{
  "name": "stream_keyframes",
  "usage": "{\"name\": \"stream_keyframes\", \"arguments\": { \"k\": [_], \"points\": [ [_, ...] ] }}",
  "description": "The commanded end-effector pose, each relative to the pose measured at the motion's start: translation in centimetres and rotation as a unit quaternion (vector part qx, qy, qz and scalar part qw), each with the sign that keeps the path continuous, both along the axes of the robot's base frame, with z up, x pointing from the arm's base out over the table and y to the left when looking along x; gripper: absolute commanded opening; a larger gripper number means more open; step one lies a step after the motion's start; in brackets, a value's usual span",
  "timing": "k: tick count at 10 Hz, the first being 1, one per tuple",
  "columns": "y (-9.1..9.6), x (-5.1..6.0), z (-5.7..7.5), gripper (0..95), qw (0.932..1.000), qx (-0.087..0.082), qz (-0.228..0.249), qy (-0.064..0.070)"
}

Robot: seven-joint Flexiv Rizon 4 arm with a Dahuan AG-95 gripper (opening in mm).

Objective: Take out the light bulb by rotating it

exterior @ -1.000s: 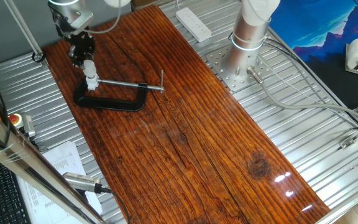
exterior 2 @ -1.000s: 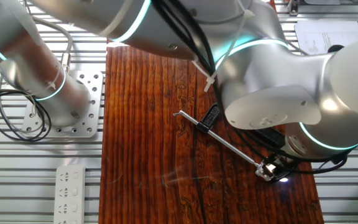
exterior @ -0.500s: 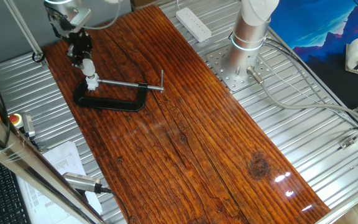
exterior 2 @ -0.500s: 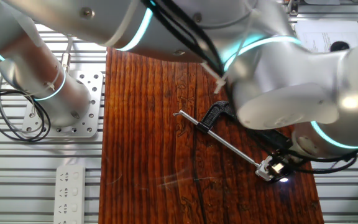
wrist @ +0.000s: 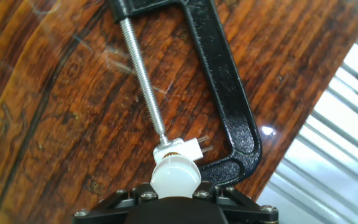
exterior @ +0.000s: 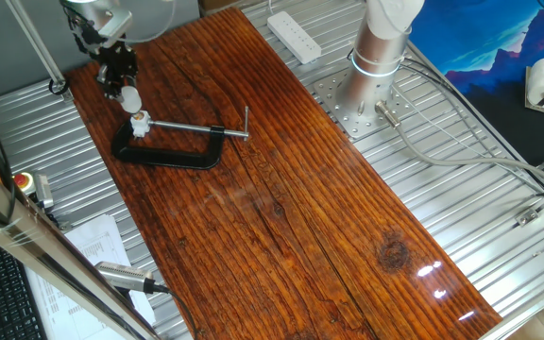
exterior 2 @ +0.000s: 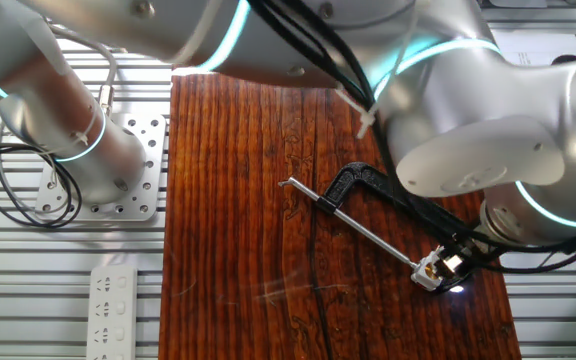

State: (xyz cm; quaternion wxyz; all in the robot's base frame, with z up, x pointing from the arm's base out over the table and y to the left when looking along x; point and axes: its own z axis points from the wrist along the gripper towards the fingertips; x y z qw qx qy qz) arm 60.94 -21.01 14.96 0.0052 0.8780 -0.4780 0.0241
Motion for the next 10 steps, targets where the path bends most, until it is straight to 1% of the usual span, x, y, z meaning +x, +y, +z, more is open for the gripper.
{"name": "stream_keyframes", "arguments": {
  "k": [1,2,4,5,7,8,9,10],
  "points": [
    [0.0,0.2,1.1,0.0,0.9996,0.005,-0.027,0.0],
    [-0.1,0.1,1.1,0.0,0.9983,0.002,-0.058,-0.003],
    [-1.4,-0.5,1.3,0.0,0.992,-0.002,-0.125,-0.016],
    [-2.4,-0.6,1.4,0.0,0.9877,-0.001,-0.155,-0.018],
    [-3.5,-0.7,1.8,0.0,0.9813,-0.005,-0.192,-0.021],
    [-3.9,-0.8,1.9,0.0,0.9777,-0.007,-0.209,-0.023],
    [-4.5,-0.6,1.9,0.0,0.9728,-0.003,-0.23,-0.027],
    [-5.0,-0.1,2.1,0.0,0.9674,-0.005,-0.251,-0.031]
  ]
}}
